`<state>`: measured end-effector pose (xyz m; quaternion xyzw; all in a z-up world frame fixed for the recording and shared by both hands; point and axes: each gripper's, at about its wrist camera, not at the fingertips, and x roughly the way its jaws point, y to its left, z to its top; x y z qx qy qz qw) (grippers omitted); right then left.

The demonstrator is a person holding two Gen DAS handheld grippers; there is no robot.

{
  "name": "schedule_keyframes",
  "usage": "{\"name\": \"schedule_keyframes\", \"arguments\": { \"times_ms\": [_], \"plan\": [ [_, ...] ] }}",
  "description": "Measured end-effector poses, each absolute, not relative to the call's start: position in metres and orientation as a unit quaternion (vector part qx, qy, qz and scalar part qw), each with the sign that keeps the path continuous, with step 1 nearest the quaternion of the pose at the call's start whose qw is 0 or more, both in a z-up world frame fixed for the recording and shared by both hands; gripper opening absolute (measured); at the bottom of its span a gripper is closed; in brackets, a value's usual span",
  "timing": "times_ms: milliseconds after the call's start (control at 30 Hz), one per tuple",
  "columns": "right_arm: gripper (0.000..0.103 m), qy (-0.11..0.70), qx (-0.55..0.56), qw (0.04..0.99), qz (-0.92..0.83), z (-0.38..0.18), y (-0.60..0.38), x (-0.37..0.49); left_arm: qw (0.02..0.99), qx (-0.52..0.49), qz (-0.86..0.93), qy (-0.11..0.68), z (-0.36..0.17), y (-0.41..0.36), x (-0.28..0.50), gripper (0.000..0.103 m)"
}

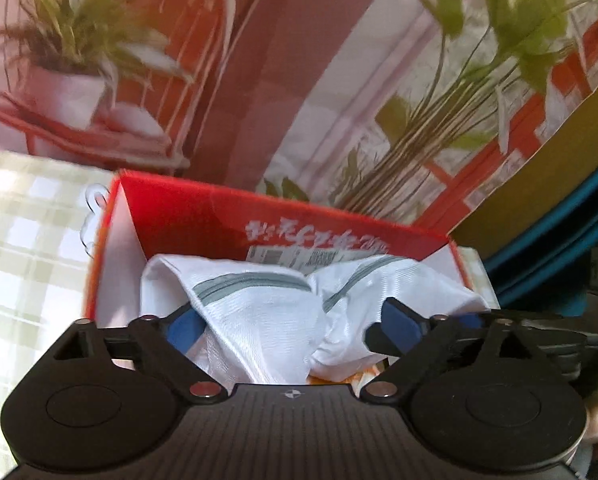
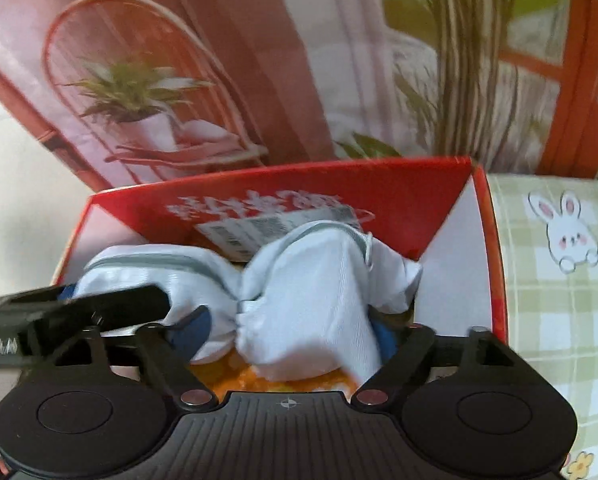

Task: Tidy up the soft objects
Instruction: 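Lower the mesh bag into the red box and open the left tool, then lower the left tool to the white plastic-wrapped roll and grasp it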

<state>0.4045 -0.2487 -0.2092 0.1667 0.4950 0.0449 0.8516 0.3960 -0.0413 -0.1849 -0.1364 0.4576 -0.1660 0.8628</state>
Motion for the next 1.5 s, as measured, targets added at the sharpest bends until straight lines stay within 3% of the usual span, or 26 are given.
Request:
{"name": "schedule_keyframes", "arguments": {
  "times_ms": [67, 400, 633, 1067, 1500],
  "plan": [
    [0.095, 0.476, 0.144, 0.867, 0.036, -0.193, -0.246, 0.396, 0.877, -0.12, -0.16, 0.437, -0.169, -0.042, 0.384, 0.097],
    [0.102, 0.422, 0.091, 0.902, 0.004, -0.14, -0.241, 0.323, 0.926, -0.014, -0.115, 0.359, -0.105, -0.039, 0.303, 0.101],
    [0.102, 0.392, 0.052, 0.919, 0.008, -0.135, -0.218, 0.248, 0.937, 0.027, -0.091, 0.336, -0.091, -0.027, 0.228, 0.103],
    [0.103, 0.355, 0.05, 0.931, 0.067, -0.188, -0.163, 0.097, 0.911, 0.053, -0.115, 0.391, -0.14, 0.0, 0.096, 0.103],
    [0.103, 0.457, 0.128, 0.879, 0.049, -0.249, -0.159, 0.032, 0.877, 0.046, -0.121, 0.462, -0.204, 0.015, 0.059, 0.103]
  ]
}}
